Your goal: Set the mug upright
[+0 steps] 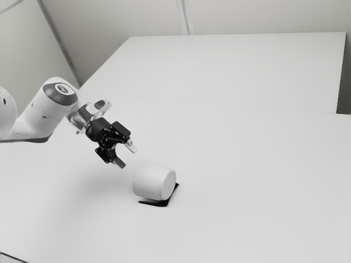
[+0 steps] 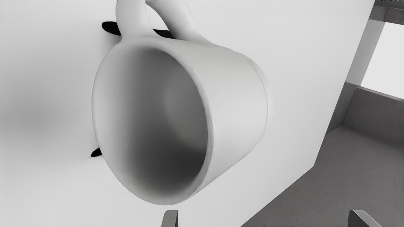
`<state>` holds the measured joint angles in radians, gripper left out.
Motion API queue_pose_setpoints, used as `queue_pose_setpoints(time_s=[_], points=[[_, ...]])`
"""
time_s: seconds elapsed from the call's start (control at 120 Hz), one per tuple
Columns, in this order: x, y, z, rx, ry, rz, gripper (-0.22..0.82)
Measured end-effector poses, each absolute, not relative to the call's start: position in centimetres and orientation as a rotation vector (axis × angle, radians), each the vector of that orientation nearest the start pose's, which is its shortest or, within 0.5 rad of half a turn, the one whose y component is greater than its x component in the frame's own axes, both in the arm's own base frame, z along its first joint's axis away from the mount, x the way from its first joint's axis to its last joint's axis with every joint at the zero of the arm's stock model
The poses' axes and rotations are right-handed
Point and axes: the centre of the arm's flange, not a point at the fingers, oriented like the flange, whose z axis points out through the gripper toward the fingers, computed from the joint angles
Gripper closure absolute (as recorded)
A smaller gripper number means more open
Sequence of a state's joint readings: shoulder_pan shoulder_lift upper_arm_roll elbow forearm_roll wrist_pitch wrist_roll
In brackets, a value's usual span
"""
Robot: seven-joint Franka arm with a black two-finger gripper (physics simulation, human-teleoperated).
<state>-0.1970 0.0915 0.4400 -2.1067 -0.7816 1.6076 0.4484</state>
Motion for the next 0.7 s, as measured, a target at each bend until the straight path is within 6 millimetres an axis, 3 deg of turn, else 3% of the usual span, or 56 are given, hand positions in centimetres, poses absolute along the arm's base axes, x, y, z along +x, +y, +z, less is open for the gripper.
queue_pose_setpoints(time_s=[0.167, 0.7], points=[[50.6, 5.3, 34.8, 2.246, 0.089, -0.336, 0.02], [50.4, 1.6, 31.7, 2.182, 0.002, -0.349, 0.02]])
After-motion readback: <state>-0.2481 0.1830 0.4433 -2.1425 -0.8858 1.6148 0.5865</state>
